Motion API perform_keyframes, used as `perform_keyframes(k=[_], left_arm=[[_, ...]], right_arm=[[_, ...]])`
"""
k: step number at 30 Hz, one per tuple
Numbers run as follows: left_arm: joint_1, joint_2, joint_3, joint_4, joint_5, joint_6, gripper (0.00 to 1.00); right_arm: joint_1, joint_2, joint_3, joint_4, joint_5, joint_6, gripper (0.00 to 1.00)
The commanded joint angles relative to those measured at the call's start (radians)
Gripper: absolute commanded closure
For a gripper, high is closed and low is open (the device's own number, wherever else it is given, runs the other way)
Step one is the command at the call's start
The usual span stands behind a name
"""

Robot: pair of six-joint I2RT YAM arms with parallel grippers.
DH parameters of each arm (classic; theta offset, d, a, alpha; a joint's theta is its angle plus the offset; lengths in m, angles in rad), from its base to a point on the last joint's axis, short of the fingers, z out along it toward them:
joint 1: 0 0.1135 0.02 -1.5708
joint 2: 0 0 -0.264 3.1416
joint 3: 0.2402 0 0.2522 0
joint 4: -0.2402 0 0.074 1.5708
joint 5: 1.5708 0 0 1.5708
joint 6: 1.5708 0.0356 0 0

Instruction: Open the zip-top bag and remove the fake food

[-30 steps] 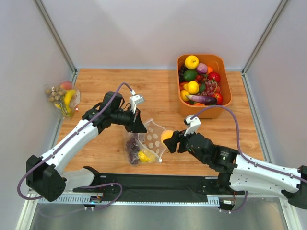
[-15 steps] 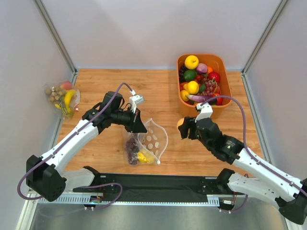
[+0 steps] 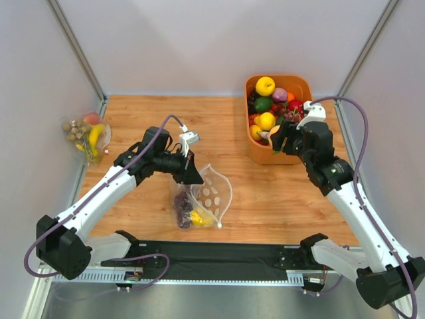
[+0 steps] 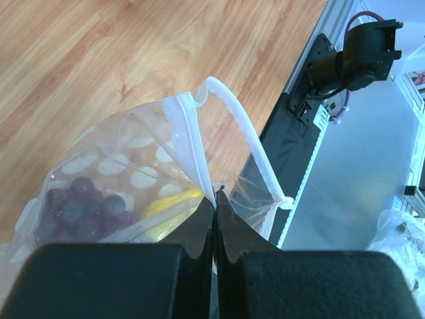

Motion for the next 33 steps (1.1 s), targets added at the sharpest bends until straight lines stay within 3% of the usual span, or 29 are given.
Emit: perform_keyframes(k=[1,9,27,31,33], left_arm=[[-0.004,-0.013,0.020,-0.005,0.008,0.016,1.00],[-0.003,-0.012,0.020,-0.005,0.011,0.016,1.00],[-0.006,-0.010,0.019,-0.006,0.015,0.016,1.00],[-0.006,-0.012,0.019,-0.006,0.015,0.016,1.00],[-0.006,-0.012,0.019,-0.006,0.016,0.019,1.00]], right_arm=[[-0.095,0.049,0.084,-0.028,-0.056,-0.042,0.62],[-0.227,0.130,0.070,0.013,-0.038,-0.042,0.61],[-0.281,0.344,0.174,0.030,0.108,-0.080,0.60],[-0.287,0.368,0.182,0.024,0.119,-0.086,0.55],[-0.287,0.383,0.181,0.022,0.123,-0.092,0.45]])
